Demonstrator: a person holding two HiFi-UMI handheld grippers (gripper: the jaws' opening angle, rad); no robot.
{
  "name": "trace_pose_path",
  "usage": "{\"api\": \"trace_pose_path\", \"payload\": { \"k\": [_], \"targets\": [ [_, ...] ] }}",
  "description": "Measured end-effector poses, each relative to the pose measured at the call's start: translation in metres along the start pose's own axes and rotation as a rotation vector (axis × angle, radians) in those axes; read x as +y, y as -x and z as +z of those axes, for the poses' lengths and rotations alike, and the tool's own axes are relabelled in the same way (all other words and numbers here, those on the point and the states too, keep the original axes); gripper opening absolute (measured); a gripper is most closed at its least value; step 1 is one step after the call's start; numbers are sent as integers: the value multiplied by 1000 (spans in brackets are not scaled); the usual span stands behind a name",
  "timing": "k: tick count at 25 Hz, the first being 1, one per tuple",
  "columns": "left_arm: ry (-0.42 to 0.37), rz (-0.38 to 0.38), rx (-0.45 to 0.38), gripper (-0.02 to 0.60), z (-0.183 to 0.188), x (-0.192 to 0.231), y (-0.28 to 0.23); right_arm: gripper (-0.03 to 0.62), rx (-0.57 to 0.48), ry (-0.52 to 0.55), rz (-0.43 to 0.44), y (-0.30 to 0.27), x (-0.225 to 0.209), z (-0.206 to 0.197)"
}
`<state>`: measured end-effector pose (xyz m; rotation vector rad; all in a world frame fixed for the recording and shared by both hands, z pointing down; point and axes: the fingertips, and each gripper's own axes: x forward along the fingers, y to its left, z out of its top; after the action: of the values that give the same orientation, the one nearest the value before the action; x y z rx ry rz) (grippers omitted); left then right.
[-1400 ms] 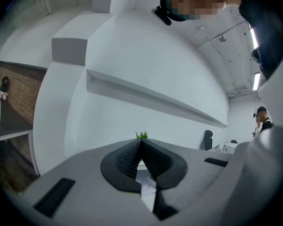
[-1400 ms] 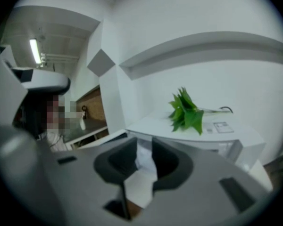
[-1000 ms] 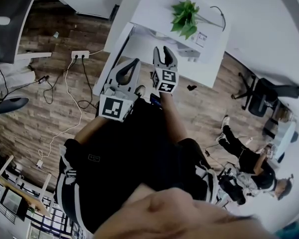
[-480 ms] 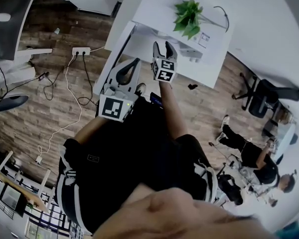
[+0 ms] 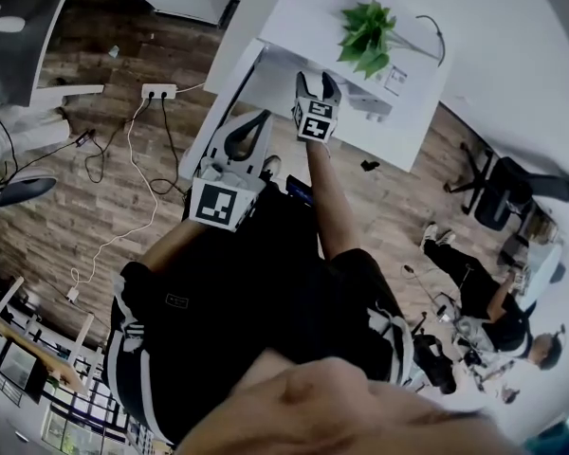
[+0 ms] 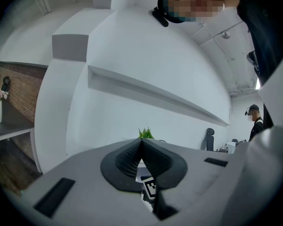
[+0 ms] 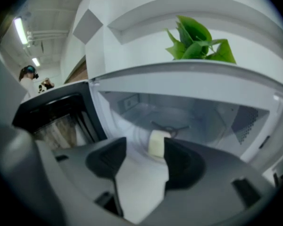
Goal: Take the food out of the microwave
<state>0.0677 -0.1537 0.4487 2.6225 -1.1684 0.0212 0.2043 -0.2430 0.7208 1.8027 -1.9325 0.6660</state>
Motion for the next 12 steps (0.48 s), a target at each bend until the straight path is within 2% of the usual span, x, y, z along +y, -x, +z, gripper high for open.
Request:
{"api": "trace_pose_path", "payload": {
  "k": [12],
  "targets": [
    [9,14,7,30,1,15,-4,282,62,-18,-63,-45,-16,-14]
  ]
}}
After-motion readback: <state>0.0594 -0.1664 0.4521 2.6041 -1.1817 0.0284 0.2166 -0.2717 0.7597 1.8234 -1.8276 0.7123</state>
